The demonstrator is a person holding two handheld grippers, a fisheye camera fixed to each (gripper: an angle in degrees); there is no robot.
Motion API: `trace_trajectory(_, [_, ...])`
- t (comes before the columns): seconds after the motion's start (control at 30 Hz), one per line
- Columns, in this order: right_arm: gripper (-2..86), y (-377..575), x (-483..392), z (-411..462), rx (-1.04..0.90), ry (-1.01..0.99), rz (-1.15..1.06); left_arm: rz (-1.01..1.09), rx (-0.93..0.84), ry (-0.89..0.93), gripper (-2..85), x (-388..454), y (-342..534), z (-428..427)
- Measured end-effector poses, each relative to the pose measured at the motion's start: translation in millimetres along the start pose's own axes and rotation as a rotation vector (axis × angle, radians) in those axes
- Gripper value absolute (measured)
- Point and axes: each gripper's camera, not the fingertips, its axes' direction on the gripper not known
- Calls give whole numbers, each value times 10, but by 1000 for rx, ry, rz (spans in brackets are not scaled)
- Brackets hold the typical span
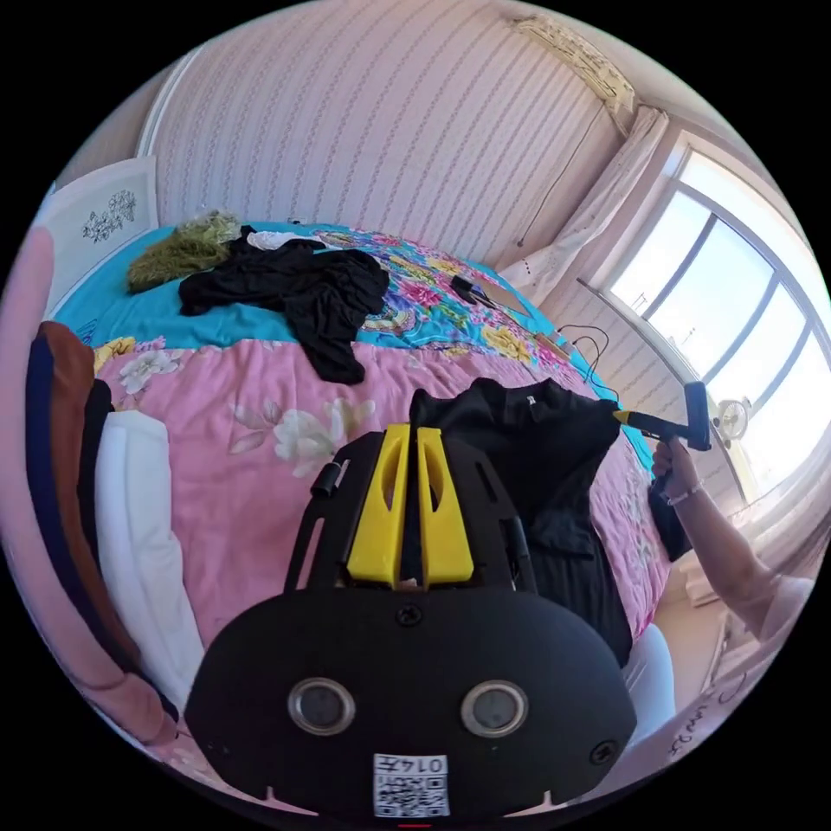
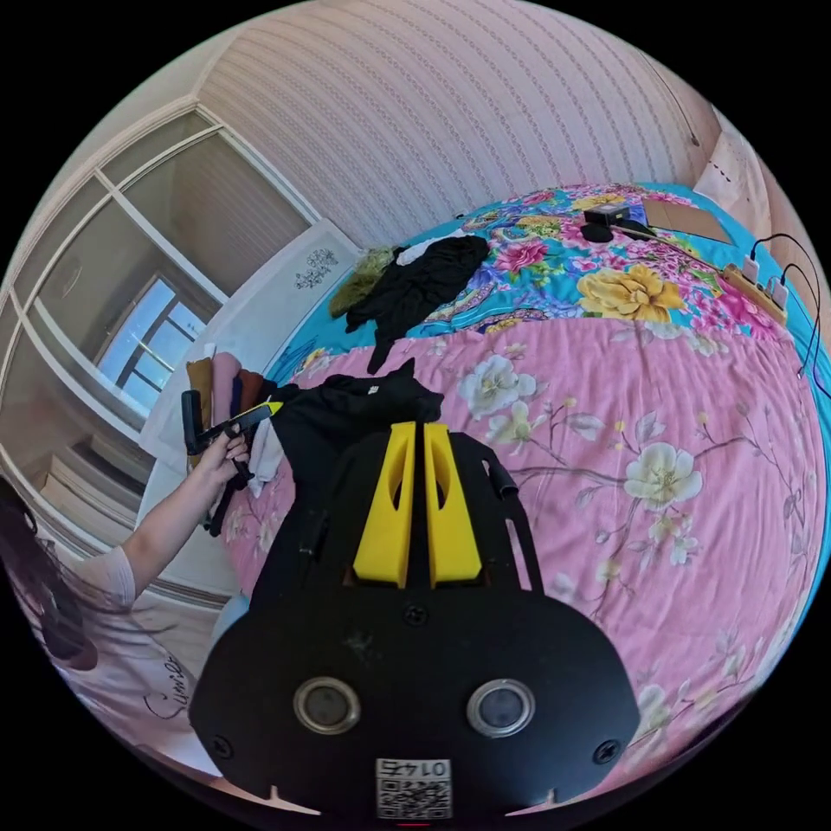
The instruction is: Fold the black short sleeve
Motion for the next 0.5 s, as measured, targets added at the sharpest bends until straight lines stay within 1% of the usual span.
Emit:
trace_trajectory(0.13, [7, 954, -390, -254, -42, -64, -33, 80, -59, -3, -10, 323, 667, -597])
trace_trajectory(0.2, [7, 1470, -547, -273, -70, -75, -20, 118, -71, 4, -10, 541, 1261, -982])
trace_trajectory(0.23, [7, 1805, -635, -256, -114, -74, -8, 139, -87, -4, -10, 656, 1586, -1119])
trace_trajectory(0.37, [7, 2806, -780, -237, -178, -39, 66, 161, -147, -21, -9, 938, 2551, -1315])
trace_trajectory(0.43, [7, 3093, -782, -255, -179, -31, 107, 115, -194, -26, -9, 1023, 3015, -1318])
trace_trajectory(0.5, [6, 3282, -778, -301, -176, -33, 143, 91, -201, -34, -9, 1059, 3235, -1342])
